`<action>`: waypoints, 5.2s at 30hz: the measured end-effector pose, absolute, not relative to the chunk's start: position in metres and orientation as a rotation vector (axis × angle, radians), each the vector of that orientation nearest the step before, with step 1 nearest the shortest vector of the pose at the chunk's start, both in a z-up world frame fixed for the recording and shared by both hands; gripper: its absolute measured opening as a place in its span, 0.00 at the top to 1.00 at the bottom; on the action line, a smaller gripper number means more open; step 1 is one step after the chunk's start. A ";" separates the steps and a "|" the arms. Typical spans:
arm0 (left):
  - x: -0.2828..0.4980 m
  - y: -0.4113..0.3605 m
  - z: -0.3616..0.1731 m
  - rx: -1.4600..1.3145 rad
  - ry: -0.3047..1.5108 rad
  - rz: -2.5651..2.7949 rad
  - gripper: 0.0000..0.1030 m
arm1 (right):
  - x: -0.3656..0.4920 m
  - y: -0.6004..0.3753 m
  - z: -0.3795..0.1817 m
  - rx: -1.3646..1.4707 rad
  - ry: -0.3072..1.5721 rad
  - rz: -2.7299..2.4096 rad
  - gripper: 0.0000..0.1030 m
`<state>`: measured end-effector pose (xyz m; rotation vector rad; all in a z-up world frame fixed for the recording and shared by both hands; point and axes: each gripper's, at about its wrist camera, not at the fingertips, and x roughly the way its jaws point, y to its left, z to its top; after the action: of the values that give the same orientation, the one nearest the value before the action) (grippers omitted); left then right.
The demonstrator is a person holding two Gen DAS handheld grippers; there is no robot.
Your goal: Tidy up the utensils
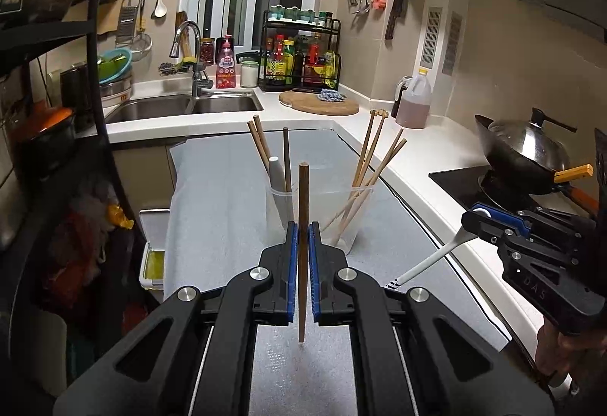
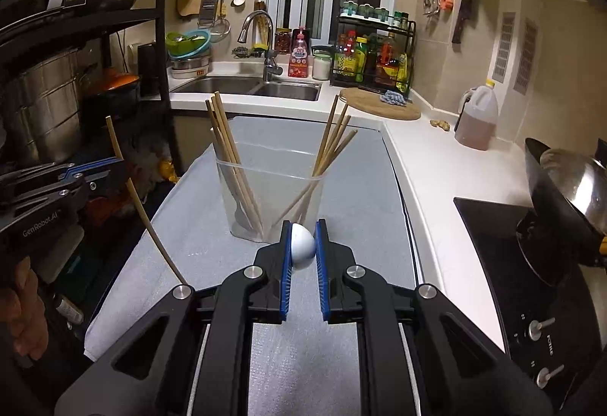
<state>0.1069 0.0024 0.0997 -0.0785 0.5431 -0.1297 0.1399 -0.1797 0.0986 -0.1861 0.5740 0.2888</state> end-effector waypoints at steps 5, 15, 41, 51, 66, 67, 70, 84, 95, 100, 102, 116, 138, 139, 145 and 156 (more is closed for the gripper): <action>0.118 0.011 0.108 -0.093 0.556 -0.145 0.94 | 0.153 -0.180 0.105 -0.179 0.581 0.307 0.88; 0.146 0.017 0.137 -0.102 0.579 -0.187 0.94 | 0.185 -0.175 0.131 -0.175 0.576 0.337 0.88; 0.251 -0.013 0.187 -0.045 0.524 -0.219 0.94 | 0.276 -0.150 0.164 -0.203 0.521 0.391 0.88; 0.281 -0.018 0.119 -0.013 0.679 -0.200 0.94 | 0.297 -0.133 0.106 -0.252 0.623 0.414 0.89; 0.217 -0.008 0.172 -0.020 0.532 -0.172 0.48 | 0.256 -0.150 0.132 -0.237 0.532 0.340 0.48; 0.205 -0.007 0.177 -0.020 0.508 -0.167 0.42 | 0.244 -0.155 0.138 -0.225 0.503 0.323 0.43; 0.169 -0.001 0.182 -0.037 0.448 -0.151 0.28 | 0.213 -0.172 0.144 -0.174 0.445 0.283 0.21; 0.071 0.006 0.053 -0.146 0.447 -0.004 0.07 | 0.113 -0.199 0.075 -0.110 0.491 0.107 0.05; 0.073 0.007 0.049 -0.125 0.448 0.027 0.07 | 0.105 -0.185 0.069 -0.126 0.487 0.094 0.05; 0.070 0.012 0.051 -0.131 0.435 0.037 0.07 | 0.110 -0.182 0.068 -0.117 0.495 0.091 0.05; 0.071 0.015 0.051 -0.145 0.438 0.034 0.07 | 0.110 -0.180 0.068 -0.122 0.489 0.089 0.05; 0.072 0.019 0.050 -0.161 0.444 0.036 0.07 | 0.113 -0.173 0.069 -0.125 0.485 0.096 0.05; 0.071 0.020 0.051 -0.161 0.444 0.033 0.07 | 0.109 -0.175 0.073 -0.118 0.482 0.099 0.05; 0.071 0.021 0.051 -0.162 0.443 0.033 0.07 | 0.109 -0.175 0.073 -0.120 0.483 0.100 0.05; 0.070 0.023 0.052 -0.158 0.438 0.029 0.07 | 0.108 -0.174 0.075 -0.125 0.481 0.105 0.05; 0.070 0.023 0.054 -0.151 0.435 0.022 0.07 | 0.107 -0.171 0.076 -0.130 0.482 0.106 0.05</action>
<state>0.0699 0.0229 0.0539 -0.1506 0.4347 0.0222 0.1070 -0.1715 0.0762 -0.1302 0.4824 0.1058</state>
